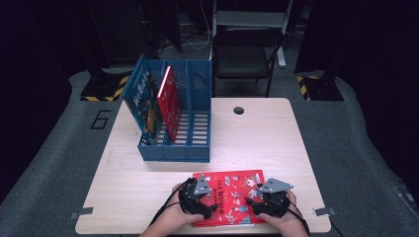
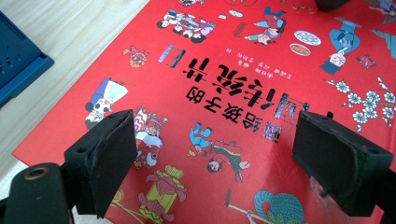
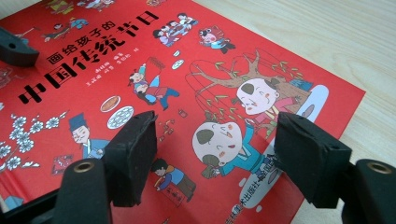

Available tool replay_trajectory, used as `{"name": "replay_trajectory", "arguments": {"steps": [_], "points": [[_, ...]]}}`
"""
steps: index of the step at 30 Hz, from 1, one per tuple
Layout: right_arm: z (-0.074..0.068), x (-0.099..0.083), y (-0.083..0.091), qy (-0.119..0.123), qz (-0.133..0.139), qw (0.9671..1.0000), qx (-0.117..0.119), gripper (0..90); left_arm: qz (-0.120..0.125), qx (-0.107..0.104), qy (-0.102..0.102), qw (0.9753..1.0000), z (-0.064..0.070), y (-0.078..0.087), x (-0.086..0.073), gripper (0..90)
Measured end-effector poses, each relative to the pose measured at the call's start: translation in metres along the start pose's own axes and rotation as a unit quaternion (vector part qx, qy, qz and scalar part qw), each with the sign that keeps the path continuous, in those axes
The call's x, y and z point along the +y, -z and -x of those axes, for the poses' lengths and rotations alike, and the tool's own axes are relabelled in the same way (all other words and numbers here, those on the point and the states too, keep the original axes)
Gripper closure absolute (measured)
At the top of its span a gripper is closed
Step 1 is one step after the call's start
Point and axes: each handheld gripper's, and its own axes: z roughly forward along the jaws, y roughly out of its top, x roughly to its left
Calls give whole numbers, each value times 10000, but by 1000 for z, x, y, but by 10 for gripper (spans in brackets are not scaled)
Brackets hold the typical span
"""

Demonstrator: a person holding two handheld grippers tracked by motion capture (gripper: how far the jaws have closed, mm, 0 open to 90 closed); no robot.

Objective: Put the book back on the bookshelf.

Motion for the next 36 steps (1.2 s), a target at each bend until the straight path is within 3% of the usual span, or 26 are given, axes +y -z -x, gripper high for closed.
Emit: {"name": "replay_trajectory", "arguments": {"steps": [6,15,18,26,27,30,33,36], "points": [[-2,-1,-1,94,-25,9998,163,204,24,19,40,10000,0,0,0,153],[-1,-1,-1,128,-9,9997,199,199,70,88,117,9999,2,-1,-1,151],[0,-1,0,162,-43,9996,218,215,79,86,111,9999,2,-1,-1,150],[8,-1,7,-114,-230,9997,-22,302,36,101,80,9999,2,0,-1,150],[11,-1,8,-54,-237,9997,-37,305,24,95,77,9999,2,0,-1,150],[15,-2,11,-211,-292,9993,-116,301,52,106,88,9999,1,0,-1,153],[26,-6,13,-737,-426,9964,29,304,74,54,100,9999,0,0,-1,154],[35,-9,17,-1002,-458,9939,57,345,68,-13,271,9996,-2,2,0,155]]}}
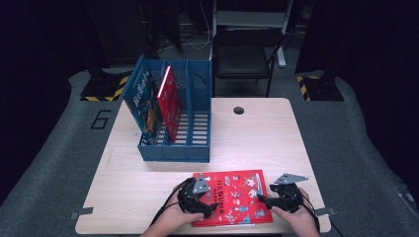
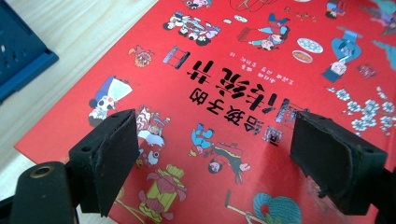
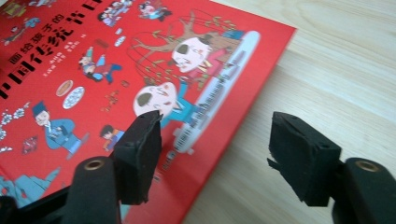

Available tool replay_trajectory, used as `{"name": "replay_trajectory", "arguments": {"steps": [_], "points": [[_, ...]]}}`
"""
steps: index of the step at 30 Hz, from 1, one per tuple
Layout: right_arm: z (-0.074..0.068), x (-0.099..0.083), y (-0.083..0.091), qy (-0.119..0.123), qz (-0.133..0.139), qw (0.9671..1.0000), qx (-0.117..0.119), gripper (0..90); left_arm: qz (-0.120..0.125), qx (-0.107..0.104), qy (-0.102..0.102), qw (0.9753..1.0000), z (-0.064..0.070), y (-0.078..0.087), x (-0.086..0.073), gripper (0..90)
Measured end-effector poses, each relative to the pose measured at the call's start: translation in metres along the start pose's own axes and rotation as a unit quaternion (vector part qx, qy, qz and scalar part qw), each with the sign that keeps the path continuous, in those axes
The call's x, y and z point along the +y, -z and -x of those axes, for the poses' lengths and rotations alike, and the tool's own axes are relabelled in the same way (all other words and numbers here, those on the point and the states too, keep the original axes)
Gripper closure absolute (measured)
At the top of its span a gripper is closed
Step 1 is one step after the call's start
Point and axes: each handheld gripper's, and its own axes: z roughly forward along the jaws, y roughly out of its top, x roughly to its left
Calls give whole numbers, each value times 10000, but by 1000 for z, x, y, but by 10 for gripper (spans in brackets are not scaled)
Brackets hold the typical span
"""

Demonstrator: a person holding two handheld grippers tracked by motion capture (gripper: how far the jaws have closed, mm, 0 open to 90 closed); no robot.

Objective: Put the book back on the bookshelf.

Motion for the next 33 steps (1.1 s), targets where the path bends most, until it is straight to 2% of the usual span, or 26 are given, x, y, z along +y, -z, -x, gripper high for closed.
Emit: {"name": "replay_trajectory", "arguments": {"steps": [7,11,14,17,19,22,26,28,30,31,33], "points": [[3,0,3,90,-36,10000,-13,376,-60,-48,250,9997,-7,6,1,247],[3,0,3,160,4,9999,-20,383,-180,-246,583,9978,-15,13,1,269],[3,0,3,143,-4,9999,6,397,-302,-174,672,9971,-19,19,0,297],[0,1,3,281,-69,9996,-11,424,-299,-102,736,9968,-24,24,-6,298],[-1,1,4,293,-83,9995,-42,435,-342,-17,769,9965,-26,26,-8,297],[-1,2,4,335,-87,9994,-35,442,-402,-7,869,9954,-27,26,-12,296],[-1,1,4,266,-66,9996,-25,441,-624,-209,808,9946,-25,25,-16,272],[-1,1,4,323,-32,9995,-40,443,-680,-218,760,9945,-22,25,-18,259],[-1,1,4,359,-17,9993,-69,442,-651,-253,841,9940,-23,25,-20,253],[-1,1,4,330,-1,9994,-84,443,-689,-287,836,9937,-23,25,-20,252],[-1,1,4,291,15,9995,-135,445,-635,-338,955,9928,-24,24,-21,253]]}}
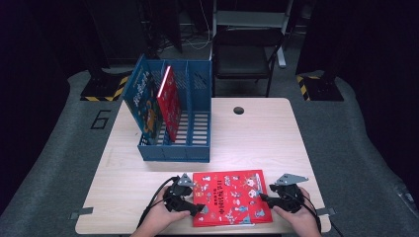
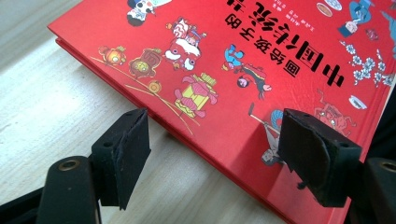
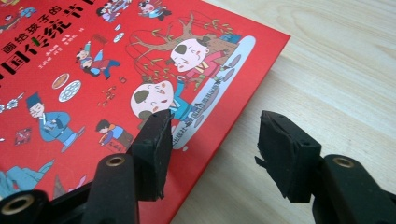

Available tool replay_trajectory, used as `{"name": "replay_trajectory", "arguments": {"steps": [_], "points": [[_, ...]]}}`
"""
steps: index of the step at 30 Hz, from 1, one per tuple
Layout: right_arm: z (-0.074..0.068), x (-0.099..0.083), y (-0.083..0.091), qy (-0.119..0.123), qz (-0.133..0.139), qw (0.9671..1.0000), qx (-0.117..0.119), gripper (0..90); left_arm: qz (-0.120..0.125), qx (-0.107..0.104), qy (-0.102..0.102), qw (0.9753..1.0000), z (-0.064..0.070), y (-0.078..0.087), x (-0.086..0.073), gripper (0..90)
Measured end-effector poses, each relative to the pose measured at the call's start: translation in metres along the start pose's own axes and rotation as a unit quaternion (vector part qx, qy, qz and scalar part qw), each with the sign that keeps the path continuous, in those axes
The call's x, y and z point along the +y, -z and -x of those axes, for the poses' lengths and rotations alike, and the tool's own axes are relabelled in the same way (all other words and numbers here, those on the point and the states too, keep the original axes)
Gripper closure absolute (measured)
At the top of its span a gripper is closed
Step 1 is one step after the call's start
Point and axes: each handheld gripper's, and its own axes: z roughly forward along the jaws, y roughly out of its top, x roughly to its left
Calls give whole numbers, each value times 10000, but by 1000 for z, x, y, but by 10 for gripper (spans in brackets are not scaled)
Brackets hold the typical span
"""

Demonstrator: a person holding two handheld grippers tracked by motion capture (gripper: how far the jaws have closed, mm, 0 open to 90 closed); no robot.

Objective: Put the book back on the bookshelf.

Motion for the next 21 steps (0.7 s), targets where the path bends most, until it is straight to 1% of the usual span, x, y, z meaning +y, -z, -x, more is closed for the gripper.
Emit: {"name": "replay_trajectory", "arguments": {"steps": [1,2,4,6,8,10,11,12,13,14,15,16,18,19,20,21], "points": [[0,0,0,-16,-4,10000,-7,446,-28,-81,39,10000,-1,0,0,256],[1,0,0,23,-28,10000,-31,446,-5,-114,156,9998,0,-1,-1,267],[1,0,1,9,-60,10000,-11,446,-20,-93,144,9999,-1,-1,0,271],[0,1,0,-27,-83,10000,-18,451,26,-88,197,9998,0,-2,0,277],[2,0,0,-67,-60,9999,54,476,50,-79,227,9997,0,-2,0,278],[5,0,0,-269,-107,9994,203,498,81,-75,247,9996,-1,-3,1,281],[6,0,-1,-327,-57,9991,271,527,104,-68,268,9996,-1,-4,2,281],[7,0,-2,-293,-31,9991,320,544,112,-74,278,9995,-1,-4,2,284],[5,0,-2,-336,-24,9989,335,552,121,-47,318,9994,0,-5,3,286],[4,1,-2,-232,-48,9992,312,544,114,-45,318,9994,-1,-6,4,286],[2,2,-3,-148,-2,9997,213,544,116,-33,350,9993,0,-6,4,286],[2,2,-2,-161,-53,9997,200,544,117,-35,343,9993,0,-6,5,286],[2,2,-3,-181,-34,9997,189,543,167,-31,389,9991,0,-7,5,287],[3,1,-3,-278,-1,9994,199,539,166,-31,379,9991,0,-7,5,287],[4,1,-3,-346,-24,9992,208,532,156,-39,357,9992,-1,-7,5,287],[6,1,-4,-362,5,9991,238,526,152,-31,346,9993,0,-8,6,287]]}}
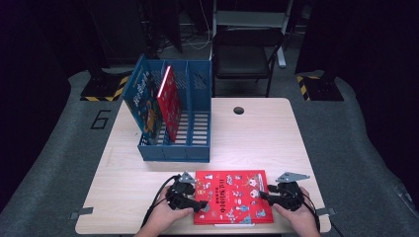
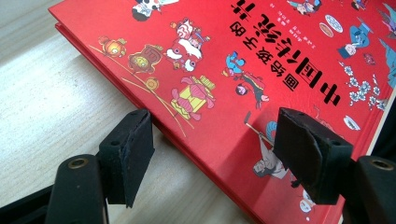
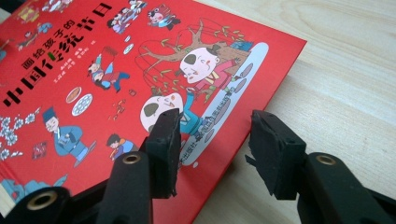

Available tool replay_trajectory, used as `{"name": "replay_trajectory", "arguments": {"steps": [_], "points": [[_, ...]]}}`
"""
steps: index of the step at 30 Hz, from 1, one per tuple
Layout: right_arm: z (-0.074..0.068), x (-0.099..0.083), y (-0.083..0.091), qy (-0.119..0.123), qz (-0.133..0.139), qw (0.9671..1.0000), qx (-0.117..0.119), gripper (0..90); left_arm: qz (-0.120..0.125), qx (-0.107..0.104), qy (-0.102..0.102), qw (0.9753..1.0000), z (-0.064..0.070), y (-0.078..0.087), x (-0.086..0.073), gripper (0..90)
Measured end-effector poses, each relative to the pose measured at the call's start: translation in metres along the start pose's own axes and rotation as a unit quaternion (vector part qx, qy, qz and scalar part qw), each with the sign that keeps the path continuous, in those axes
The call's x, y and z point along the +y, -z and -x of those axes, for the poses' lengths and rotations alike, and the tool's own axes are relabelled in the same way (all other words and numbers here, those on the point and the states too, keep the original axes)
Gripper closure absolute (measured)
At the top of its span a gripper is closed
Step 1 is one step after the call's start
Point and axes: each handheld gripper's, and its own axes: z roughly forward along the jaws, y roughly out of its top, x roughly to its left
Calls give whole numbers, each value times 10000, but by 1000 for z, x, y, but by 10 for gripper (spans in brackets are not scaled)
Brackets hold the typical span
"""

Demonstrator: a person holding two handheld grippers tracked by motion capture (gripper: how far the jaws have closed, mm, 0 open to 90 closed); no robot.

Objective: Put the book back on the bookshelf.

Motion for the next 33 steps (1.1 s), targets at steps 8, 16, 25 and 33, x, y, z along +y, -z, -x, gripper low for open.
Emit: {"name": "replay_trajectory", "arguments": {"steps": [8,16,25,33], "points": [[2,3,1,42,19,9998,-175,571,56,-25,-8,10000,-1,-3,3,287],[-3,3,5,121,-164,9994,-267,636,80,-10,-14,10000,-1,-2,2,286],[-3,3,4,238,-188,9992,-278,646,84,-91,-47,9999,2,1,1,275],[-3,1,1,205,-277,9991,-230,678,357,-256,152,9989,2,10,3,221]]}}
